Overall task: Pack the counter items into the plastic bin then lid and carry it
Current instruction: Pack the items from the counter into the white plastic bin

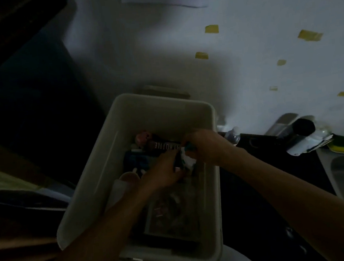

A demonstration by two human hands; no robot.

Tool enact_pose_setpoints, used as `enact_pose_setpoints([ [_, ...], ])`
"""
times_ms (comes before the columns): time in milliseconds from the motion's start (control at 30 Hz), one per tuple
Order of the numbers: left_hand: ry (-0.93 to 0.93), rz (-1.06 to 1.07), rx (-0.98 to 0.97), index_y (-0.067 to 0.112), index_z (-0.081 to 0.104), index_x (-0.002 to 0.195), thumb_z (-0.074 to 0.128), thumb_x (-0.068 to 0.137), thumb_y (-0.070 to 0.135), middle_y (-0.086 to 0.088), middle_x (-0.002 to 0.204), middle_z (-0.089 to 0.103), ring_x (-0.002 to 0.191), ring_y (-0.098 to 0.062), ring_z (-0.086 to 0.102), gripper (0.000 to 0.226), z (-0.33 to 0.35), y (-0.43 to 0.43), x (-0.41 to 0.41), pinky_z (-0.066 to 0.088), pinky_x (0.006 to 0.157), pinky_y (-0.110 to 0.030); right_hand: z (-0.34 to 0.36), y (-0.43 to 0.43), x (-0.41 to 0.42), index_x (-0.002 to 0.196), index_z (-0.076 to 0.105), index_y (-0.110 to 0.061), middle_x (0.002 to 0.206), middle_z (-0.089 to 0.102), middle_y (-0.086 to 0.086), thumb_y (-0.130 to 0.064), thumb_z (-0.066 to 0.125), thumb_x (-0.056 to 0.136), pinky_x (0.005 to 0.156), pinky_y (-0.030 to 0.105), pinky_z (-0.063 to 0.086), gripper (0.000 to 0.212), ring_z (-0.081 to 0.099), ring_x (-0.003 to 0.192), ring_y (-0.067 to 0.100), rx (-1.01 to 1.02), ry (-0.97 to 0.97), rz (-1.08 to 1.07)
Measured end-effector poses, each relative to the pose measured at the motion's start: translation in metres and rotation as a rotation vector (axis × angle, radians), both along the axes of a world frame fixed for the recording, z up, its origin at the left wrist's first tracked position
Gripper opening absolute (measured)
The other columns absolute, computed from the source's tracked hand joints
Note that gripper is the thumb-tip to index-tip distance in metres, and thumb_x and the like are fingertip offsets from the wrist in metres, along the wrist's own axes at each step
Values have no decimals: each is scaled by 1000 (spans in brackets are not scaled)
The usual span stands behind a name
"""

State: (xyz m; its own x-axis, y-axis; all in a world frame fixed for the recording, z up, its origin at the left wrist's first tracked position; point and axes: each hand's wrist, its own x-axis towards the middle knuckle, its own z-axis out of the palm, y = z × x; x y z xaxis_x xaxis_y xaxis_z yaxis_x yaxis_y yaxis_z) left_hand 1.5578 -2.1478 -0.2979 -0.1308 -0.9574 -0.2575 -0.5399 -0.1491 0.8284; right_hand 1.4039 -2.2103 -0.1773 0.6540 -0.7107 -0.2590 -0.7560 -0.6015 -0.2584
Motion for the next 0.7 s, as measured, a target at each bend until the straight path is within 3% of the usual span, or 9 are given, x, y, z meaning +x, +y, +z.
enact_pose_setpoints([
  [133, -210, -101, 35, 34, 61, 117, 62, 84, 49, 11, 113, 62, 98, -6, 59, 36, -17, 8, 11, 46, 81, -25, -20, 3, 7, 122, 60, -18, 121, 60, 3, -22, 61, 92, 88, 27, 47, 30, 60, 105, 17, 5, 103, -6],
  [267, -342, -208, 100, 32, 66, 105, 53, 81, 59, 7, 106, 67, 92, -13, 64, 39, -29, 12, 16, 55, 82, -37, -37, 8, 8, 124, 58, -17, 120, 59, 5, -21, 59, 93, 88, 31, 50, 31, 61, 103, 19, -12, 166, -15],
  [433, -619, -304, 24, 27, 66, 98, 47, 89, 56, 2, 98, 67, 85, -21, 64, 35, -37, 22, 17, 48, 73, -32, -46, 12, 12, 120, 60, -15, 115, 61, 5, -19, 58, 94, 79, 28, 48, 27, 63, 98, 19, -44, 217, -51],
  [533, -628, -314, 23, 27, 65, 92, 47, 89, 53, 0, 95, 67, 81, -22, 62, 32, -38, 23, 18, 48, 71, -32, -48, 12, 17, 118, 61, -14, 113, 64, 6, -16, 61, 93, 82, 32, 55, 25, 65, 97, 20, -23, 258, -69],
  [700, -604, -346, 78, 25, 67, 107, 43, 95, 52, -2, 109, 66, 90, -20, 60, 37, -40, 21, 15, 44, 75, -31, -57, 14, 29, 122, 59, -9, 121, 62, 11, -11, 59, 93, 91, 36, 54, 29, 64, 105, 24, 55, 283, -104],
])
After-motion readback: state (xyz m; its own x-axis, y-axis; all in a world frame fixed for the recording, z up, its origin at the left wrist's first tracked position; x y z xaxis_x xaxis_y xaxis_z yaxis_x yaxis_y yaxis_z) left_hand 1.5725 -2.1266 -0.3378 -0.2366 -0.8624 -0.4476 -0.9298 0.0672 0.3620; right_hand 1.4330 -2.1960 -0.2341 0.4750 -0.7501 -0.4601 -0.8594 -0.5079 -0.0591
